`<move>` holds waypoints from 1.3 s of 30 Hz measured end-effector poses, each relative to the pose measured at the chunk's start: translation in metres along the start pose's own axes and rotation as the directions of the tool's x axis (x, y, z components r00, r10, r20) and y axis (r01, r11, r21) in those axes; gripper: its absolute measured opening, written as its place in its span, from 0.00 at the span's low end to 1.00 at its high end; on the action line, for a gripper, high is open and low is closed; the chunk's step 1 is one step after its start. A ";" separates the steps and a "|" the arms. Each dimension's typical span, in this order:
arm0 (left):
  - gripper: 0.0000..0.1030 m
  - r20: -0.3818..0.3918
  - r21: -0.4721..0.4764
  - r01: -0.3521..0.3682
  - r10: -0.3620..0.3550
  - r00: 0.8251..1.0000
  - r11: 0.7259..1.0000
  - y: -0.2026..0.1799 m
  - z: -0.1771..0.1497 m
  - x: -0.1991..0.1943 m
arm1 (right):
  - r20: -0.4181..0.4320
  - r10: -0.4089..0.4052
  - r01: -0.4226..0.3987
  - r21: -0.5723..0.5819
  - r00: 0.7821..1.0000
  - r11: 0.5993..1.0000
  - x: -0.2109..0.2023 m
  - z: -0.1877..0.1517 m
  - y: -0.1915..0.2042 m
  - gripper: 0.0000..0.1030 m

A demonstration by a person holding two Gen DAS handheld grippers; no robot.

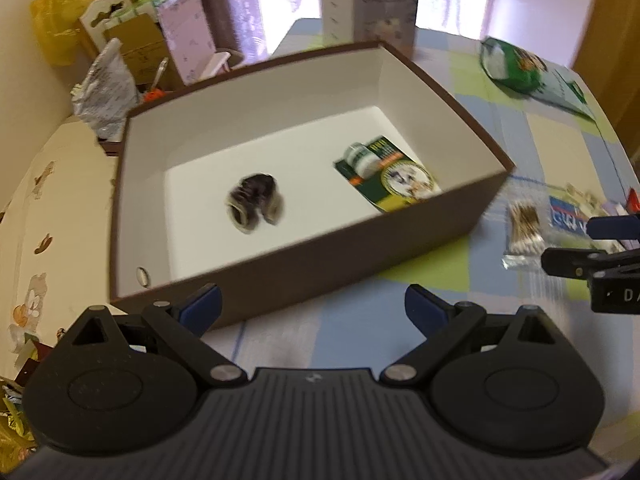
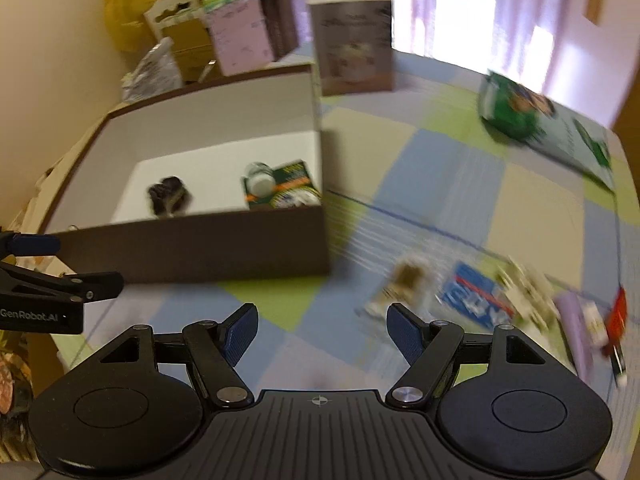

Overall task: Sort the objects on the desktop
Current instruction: 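Move both tools back toward the remaining items on the table, then grasp the cotton swab bag with the left tool while the right tool grasps the white lotion bottle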

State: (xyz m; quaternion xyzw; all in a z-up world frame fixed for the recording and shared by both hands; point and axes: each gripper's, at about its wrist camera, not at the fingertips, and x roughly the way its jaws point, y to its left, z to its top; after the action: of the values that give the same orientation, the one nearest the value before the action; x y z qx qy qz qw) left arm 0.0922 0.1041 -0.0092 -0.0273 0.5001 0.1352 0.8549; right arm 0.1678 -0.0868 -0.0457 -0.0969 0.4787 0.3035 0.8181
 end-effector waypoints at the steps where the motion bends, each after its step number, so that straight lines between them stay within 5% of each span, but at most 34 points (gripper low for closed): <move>1: 0.93 -0.006 0.011 0.009 -0.009 1.000 1.000 -0.004 -0.002 0.002 | -0.004 -0.007 0.007 0.016 1.000 1.000 -0.001 -0.006 -0.006 0.75; 20: 0.89 -0.048 0.264 0.207 -0.202 0.978 0.942 -0.102 -0.008 0.027 | -0.057 -0.165 0.174 0.293 0.985 0.940 -0.031 -0.086 -0.112 0.75; 23: 0.84 -0.055 0.285 0.232 -0.225 0.973 0.930 -0.115 -0.008 0.032 | -0.063 -0.188 0.198 0.312 0.980 0.929 -0.033 -0.095 -0.128 0.75; 28: 0.61 -0.065 0.311 0.281 -0.274 0.959 0.908 -0.138 -0.004 0.044 | -0.094 -0.218 0.237 0.347 0.972 0.907 -0.031 -0.108 -0.155 0.75; 39: 0.55 -0.020 0.344 0.339 -0.354 0.935 0.876 -0.200 0.026 0.087 | -0.116 -0.256 0.281 0.429 0.960 0.859 -0.037 -0.122 -0.208 0.75</move>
State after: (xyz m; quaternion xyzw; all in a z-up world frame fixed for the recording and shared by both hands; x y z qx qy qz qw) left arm 0.2060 -0.0659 -0.0892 0.0354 0.4841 -0.1082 0.8676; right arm 0.1890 -0.3221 -0.1056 0.0168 0.5390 0.0674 0.8394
